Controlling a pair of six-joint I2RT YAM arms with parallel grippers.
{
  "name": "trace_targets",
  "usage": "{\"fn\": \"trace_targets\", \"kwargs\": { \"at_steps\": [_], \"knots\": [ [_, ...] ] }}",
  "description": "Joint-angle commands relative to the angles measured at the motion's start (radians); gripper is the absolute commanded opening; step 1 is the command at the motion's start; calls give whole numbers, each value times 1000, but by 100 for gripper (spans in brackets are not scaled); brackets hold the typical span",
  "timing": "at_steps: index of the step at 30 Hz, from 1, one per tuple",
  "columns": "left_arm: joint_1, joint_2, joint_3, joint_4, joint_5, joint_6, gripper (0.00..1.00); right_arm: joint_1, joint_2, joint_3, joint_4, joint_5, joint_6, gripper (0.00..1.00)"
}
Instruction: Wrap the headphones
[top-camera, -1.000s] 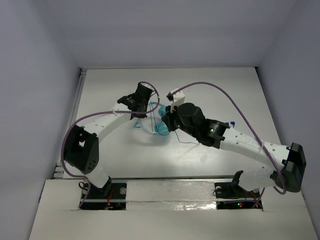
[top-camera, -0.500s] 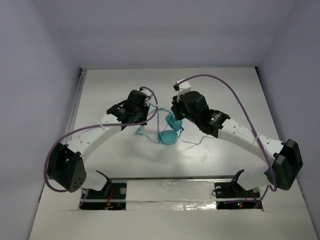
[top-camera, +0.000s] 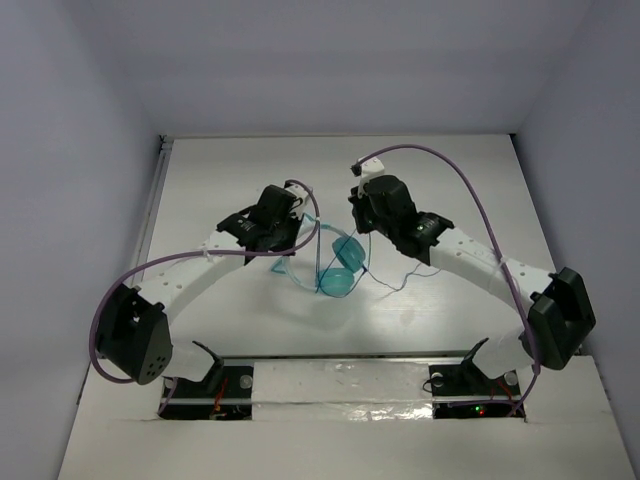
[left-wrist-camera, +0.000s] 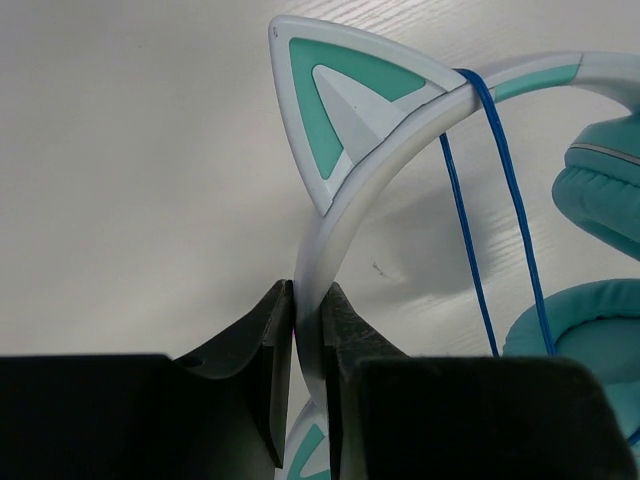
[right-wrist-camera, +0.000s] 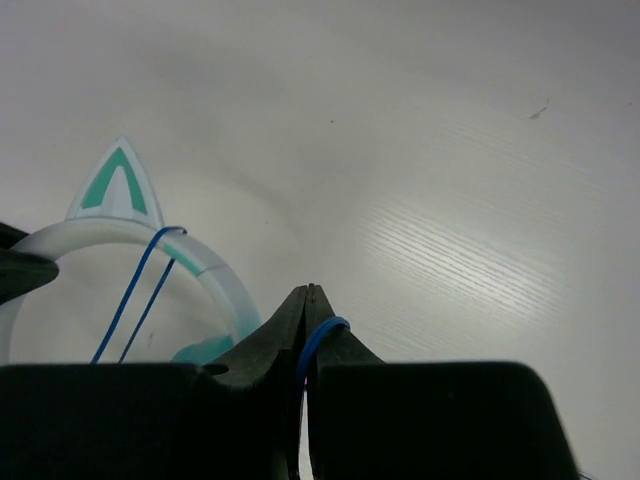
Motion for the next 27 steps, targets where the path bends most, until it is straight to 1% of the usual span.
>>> {"fn": "trace_targets", "kwargs": {
  "at_steps": [1,4,8,11,13,15,17,21,22,23,26,27],
  "knots": [
    [-4,-49,15,19,98,33,0,-19,20,39,52,65,-20,7],
    [-4,-69,7,32,154,38,0,-38,45,67,69,64,-23,8],
    [-4,-114,-1,55,246,48,0,-61,66,78,85,11,-9,9],
    [-4,-134,-4,67,253,41,0,-61,63,68,89,1,13,11],
    [7,-141,2,69,268,28,0,-61,44,26,103,14,43,12],
    [30,-157,1,90,332,25,0,-71,7,-14,120,7,76,15],
    [68,-164,2,108,415,25,0,-87,-16,-62,140,-13,104,16],
    [114,-152,19,113,429,7,0,-137,-71,-135,183,-67,205,16],
    [114,-149,21,113,437,4,0,-137,-91,-148,224,-68,222,17],
    [140,-149,21,125,472,-1,0,-151,-101,-169,233,-71,233,17],
    [169,-164,18,159,571,-16,0,-160,-119,-200,269,-82,254,18],
    [183,-172,25,164,584,-21,0,-170,-116,-205,275,-96,262,18]
  ]
}}
